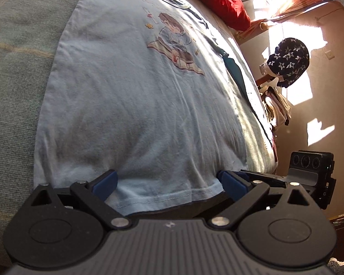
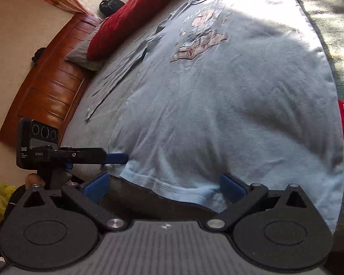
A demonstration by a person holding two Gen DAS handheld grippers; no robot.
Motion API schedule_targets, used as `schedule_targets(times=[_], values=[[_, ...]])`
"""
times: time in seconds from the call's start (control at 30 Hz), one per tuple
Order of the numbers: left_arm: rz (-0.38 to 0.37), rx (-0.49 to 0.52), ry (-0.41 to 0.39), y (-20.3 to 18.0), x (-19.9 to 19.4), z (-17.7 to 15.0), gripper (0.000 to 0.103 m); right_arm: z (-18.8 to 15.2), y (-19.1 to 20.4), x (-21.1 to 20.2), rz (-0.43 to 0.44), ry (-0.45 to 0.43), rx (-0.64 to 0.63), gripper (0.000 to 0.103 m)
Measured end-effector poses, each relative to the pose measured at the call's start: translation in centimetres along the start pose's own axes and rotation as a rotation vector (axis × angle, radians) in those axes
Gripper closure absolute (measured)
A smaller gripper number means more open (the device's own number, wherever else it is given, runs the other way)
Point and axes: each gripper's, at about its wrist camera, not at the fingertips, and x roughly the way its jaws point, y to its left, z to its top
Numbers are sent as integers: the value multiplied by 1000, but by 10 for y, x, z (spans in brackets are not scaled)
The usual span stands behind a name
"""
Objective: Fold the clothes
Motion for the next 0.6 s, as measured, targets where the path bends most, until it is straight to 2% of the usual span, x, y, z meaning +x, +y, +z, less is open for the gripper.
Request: schedule_targets(times=[0.1, 0.17, 0.2, 0.27, 0.4, 0.47, 0.6], values=[[9, -53, -36, 25, -22, -8, 6, -8, -17, -20, -43, -36, 29, 0], [-5, -86, -52, 36, -33, -14, 6, -16, -32, -35, -15, -75, 91, 0], [5, -82, -57, 33, -35, -14, 5, -19, -40, -43, 0, -95, 123, 0], [37, -68, -65, 26, -38, -12, 6, -23, -41, -48, -28, -117, 148, 0], [62, 77, -81, -15, -32, 1, 5, -13, -9, -38, -72, -135, 54, 0], [41, 134, -87, -34, -22, 9, 5, 0, 11, -25, -48, -147, -19, 0], [78, 184, -83, -52, 14, 19, 5, 14, 26, 7, -91, -139, -82, 0]])
